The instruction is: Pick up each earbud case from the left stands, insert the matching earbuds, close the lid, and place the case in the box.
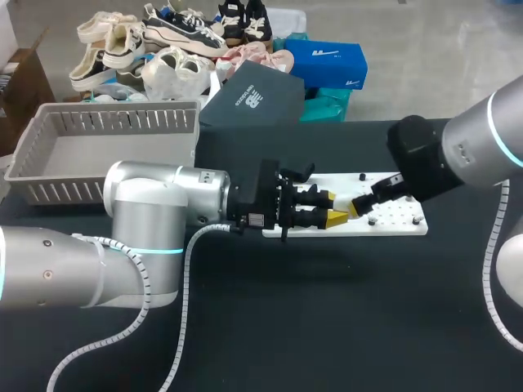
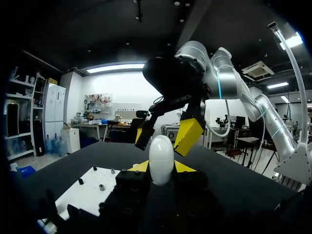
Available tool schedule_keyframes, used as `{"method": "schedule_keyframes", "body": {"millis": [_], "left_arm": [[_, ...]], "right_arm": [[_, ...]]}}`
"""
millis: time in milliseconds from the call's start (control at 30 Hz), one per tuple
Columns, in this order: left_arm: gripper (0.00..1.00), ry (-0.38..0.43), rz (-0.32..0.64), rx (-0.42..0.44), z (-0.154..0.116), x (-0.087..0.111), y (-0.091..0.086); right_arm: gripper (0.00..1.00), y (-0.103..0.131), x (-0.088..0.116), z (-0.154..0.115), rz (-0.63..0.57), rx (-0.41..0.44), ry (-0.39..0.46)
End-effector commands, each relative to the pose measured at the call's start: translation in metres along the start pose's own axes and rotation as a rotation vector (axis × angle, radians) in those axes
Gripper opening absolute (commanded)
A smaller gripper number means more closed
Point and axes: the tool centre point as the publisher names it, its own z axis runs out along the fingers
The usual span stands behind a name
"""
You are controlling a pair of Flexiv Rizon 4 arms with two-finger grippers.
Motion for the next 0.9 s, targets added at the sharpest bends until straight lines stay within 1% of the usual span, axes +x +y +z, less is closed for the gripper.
{"method": "schedule_keyframes", "body": {"millis": [33, 333, 633, 733, 833, 900], "left_arm": [[0.0, -0.001, 0.0, 0.003, 0.0, 0.001, 0.001], [0.0, -0.001, 0.0, 0.003, 0.0, 0.001, 0.001], [0.0, -0.001, 0.0, 0.003, 0.0, 0.001, 0.001], [0.0, -0.001, 0.0, 0.003, 0.0, 0.001, 0.001], [0.0, -0.001, 0.0, 0.003, 0.0, 0.001, 0.001], [0.0, -0.001, 0.0, 0.003, 0.0, 0.001, 0.001]], "right_arm": [[1.0, 0.001, 0.0, 0.0, 0.0, 0.015, -0.008], [1.0, -0.001, -0.005, -0.003, -0.005, 0.026, -0.012], [1.0, -0.004, -0.026, -0.012, -0.04, 0.05, -0.04], [1.0, -0.005, -0.029, -0.018, -0.051, 0.074, -0.056], [1.0, -0.01, -0.028, -0.026, -0.056, 0.124, -0.069], [1.0, -0.018, -0.024, -0.032, -0.046, 0.161, -0.072]]}}
